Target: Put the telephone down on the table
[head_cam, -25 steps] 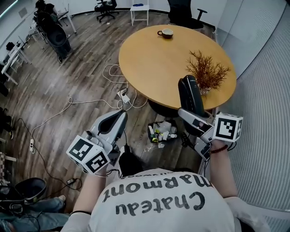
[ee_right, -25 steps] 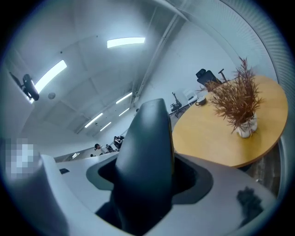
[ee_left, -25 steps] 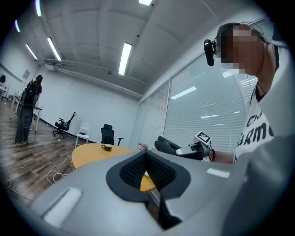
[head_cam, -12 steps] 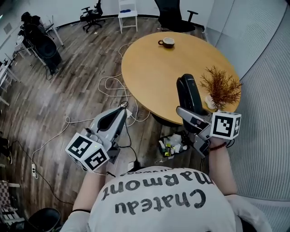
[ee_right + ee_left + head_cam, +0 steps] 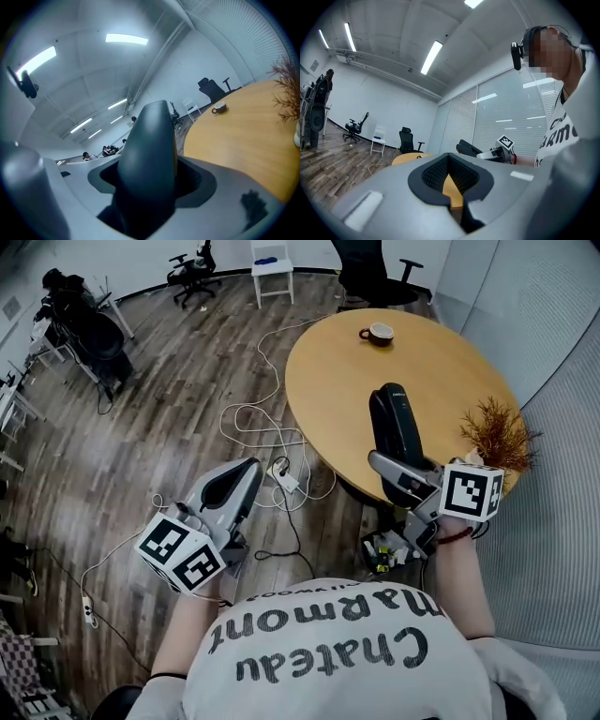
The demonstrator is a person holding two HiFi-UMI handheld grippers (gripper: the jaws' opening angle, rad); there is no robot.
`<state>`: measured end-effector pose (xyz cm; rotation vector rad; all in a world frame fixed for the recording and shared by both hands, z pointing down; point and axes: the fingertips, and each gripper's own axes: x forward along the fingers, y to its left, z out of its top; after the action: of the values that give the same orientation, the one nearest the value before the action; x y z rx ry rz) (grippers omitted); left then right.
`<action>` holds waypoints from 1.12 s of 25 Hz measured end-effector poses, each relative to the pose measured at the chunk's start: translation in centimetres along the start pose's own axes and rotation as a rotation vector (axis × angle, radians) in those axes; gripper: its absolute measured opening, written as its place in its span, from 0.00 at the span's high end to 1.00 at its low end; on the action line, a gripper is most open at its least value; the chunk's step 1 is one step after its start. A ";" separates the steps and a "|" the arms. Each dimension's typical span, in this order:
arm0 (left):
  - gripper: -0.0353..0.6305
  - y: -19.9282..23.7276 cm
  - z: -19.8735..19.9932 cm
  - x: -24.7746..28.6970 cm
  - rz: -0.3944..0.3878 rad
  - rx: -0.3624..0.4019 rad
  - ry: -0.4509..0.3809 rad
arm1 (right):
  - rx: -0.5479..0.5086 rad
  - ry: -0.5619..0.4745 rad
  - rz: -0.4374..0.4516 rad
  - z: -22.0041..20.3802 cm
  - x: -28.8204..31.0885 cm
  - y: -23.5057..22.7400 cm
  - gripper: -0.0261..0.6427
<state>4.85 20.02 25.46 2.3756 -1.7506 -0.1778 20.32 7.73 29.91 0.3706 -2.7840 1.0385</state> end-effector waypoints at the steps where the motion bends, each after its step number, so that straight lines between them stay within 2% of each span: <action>1: 0.94 0.6 -0.1 -0.2 0.000 -0.011 -0.004 | 0.005 0.007 -0.006 -0.3 0.6 -0.2 0.46; 4: 0.94 2.2 -0.7 -1.0 0.005 -0.042 -0.008 | 0.006 0.024 -0.021 -1.0 2.2 -0.4 0.46; 11: 0.94 4.2 -1.0 -1.2 -0.002 -0.057 0.002 | 0.032 0.041 -0.059 -1.1 4.6 -1.5 0.46; 16: 0.94 4.4 -1.1 1.4 -0.044 -0.132 0.003 | 0.079 0.028 -0.062 0.3 5.3 -3.1 0.46; 23: 0.94 8.4 -0.5 5.1 -0.011 -0.097 0.022 | 0.125 0.023 -0.047 3.4 9.4 -7.2 0.46; 28: 0.94 11.2 0.8 10.3 -0.015 -0.086 0.030 | 0.124 0.033 -0.009 7.4 12.5 -9.8 0.46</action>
<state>-2.74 6.94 27.22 2.3198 -1.6772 -0.2137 10.71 -6.58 33.25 0.3774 -2.6936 1.2077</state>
